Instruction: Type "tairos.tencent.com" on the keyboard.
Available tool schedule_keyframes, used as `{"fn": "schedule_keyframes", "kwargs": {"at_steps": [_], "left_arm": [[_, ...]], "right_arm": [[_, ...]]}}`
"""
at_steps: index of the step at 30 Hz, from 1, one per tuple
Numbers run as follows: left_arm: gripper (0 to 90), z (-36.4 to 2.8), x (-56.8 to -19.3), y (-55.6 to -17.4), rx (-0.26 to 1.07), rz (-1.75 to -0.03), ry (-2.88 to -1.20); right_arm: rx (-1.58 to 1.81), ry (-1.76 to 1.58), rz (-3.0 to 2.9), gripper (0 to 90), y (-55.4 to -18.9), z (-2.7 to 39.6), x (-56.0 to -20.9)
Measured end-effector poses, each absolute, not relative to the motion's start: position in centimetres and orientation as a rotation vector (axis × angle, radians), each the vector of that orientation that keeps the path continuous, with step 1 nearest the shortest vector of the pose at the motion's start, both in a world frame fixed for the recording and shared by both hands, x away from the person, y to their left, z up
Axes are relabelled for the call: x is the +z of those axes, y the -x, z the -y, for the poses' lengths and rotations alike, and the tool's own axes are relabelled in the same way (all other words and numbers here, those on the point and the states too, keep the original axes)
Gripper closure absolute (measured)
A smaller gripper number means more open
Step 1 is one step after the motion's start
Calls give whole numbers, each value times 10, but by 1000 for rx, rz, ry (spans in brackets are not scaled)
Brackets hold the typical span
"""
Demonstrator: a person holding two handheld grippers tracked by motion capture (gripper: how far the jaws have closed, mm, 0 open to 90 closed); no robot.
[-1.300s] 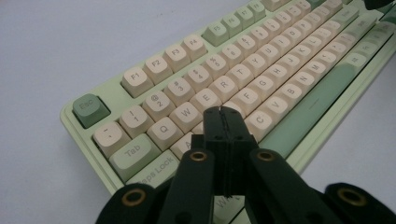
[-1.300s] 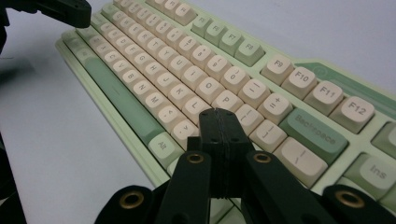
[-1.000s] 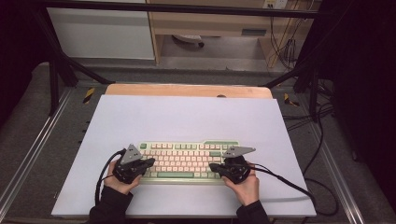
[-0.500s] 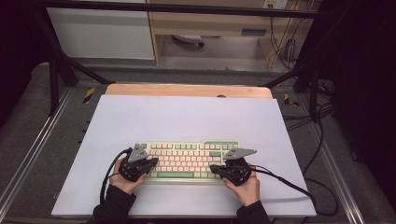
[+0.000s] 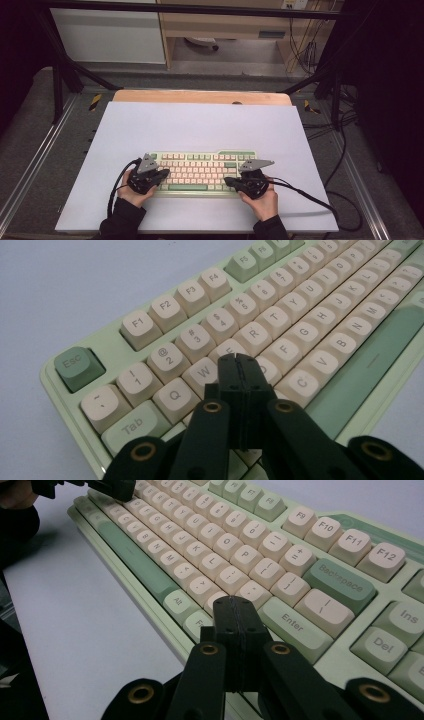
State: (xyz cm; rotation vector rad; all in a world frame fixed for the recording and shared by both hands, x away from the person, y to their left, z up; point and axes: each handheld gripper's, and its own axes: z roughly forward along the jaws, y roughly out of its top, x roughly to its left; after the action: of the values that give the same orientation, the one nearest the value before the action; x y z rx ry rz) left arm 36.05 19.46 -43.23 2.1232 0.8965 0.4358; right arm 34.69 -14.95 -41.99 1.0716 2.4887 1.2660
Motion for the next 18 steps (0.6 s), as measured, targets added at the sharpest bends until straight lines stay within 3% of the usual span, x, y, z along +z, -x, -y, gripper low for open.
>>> {"fn": "schedule_keyframes", "kwargs": {"at_steps": [18], "left_arm": [[899,-207,-422,-351,433,-886,-2089]], "right_arm": [[1290,-1061,-2489,900,-347,144,-416]]}}
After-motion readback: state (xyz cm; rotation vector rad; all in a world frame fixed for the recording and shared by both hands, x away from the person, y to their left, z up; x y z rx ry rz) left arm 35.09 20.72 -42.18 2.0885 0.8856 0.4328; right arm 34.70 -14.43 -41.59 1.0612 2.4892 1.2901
